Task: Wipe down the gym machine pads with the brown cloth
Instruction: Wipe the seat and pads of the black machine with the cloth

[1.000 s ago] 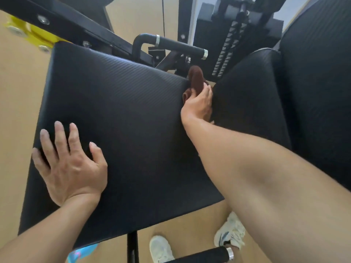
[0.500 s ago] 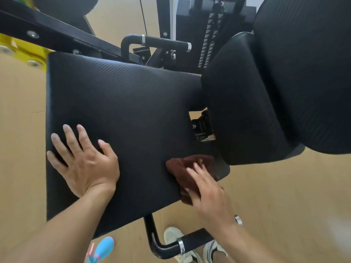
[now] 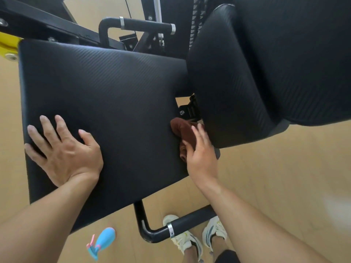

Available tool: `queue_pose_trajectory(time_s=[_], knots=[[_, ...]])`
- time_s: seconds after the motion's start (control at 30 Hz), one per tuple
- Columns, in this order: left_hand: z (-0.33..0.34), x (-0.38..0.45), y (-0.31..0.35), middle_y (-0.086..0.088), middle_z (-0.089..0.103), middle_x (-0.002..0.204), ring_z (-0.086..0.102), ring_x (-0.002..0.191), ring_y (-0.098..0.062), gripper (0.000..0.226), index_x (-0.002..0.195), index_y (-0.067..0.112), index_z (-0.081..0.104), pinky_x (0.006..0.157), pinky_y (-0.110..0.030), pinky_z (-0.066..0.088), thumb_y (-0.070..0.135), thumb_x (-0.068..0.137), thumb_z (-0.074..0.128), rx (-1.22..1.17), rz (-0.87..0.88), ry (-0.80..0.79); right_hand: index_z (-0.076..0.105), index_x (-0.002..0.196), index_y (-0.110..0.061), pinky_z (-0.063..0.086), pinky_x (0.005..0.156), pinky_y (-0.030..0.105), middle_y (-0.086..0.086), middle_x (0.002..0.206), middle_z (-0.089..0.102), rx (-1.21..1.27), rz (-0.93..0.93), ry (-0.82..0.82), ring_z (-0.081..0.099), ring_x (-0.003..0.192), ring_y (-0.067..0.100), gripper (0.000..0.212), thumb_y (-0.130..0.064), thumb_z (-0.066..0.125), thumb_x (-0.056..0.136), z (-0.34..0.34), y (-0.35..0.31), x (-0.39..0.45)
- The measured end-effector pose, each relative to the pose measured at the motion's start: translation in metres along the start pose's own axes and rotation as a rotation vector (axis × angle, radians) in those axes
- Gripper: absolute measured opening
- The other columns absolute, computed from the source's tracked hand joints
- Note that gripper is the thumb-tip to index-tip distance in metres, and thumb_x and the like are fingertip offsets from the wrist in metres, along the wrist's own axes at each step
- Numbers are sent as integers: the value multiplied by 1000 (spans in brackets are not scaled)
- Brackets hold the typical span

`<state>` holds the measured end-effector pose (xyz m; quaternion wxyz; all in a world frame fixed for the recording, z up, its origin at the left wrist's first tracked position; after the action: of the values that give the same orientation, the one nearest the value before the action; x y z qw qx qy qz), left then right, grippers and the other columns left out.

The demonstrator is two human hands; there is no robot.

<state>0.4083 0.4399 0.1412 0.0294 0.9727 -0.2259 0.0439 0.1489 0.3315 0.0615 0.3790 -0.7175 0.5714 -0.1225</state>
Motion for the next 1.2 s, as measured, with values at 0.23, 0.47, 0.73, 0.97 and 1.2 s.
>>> queue_pose_trajectory(time_s=[0.23, 0.47, 0.73, 0.97, 1.2], knots=[[1, 1, -2, -6, 14, 168, 6, 155, -33, 64, 157, 19, 22, 122, -61, 11, 45, 99, 27, -26, -13, 2, 37, 156, -23, 36, 121, 46, -6, 163, 37, 116, 224, 115, 24, 155, 16, 56, -39, 48, 104, 1, 18, -40], [3, 0, -2, -7, 14, 168, 5, 155, -33, 64, 157, 18, 21, 122, -61, 9, 44, 99, 27, 0, -15, 0, 40, 155, -23, 42, 117, 43, -9, 157, 45, 54, 85, 73, 46, 141, 21, 66, -58, 35, 99, 0, 19, -10], [2, -1, 0, -6, 16, 168, 10, 155, -34, 64, 157, 19, 24, 122, -60, 12, 45, 98, 25, 9, -14, 28, 49, 150, -17, 30, 123, 47, -5, 159, 44, -26, -320, -57, 28, 154, 15, 50, -27, 55, 101, -9, 24, -8], [-5, -4, 4, -6, 17, 168, 6, 156, -30, 64, 158, 17, 26, 124, -55, 6, 42, 99, 29, 46, -22, 22, 42, 153, -28, 4, 127, 33, -9, 163, 36, -51, -473, -156, 8, 158, 9, 55, -35, 57, 101, 21, -17, -51], [-1, -1, 2, -6, 19, 168, 6, 156, -29, 63, 157, 17, 28, 124, -55, 7, 40, 99, 35, 40, -33, 17, 49, 149, -18, 32, 123, 45, -3, 159, 44, 126, 117, 232, 21, 156, 18, 47, -32, 54, 104, 27, -29, -9]])
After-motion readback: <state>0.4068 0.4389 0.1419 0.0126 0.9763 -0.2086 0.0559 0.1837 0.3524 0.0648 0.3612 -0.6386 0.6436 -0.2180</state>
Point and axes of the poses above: each hand's wrist, its own x-axis towards the middle knuckle, its own z-axis out of the palm, y = z × x, the point moved 2 cm from there along x, towards the middle knuckle
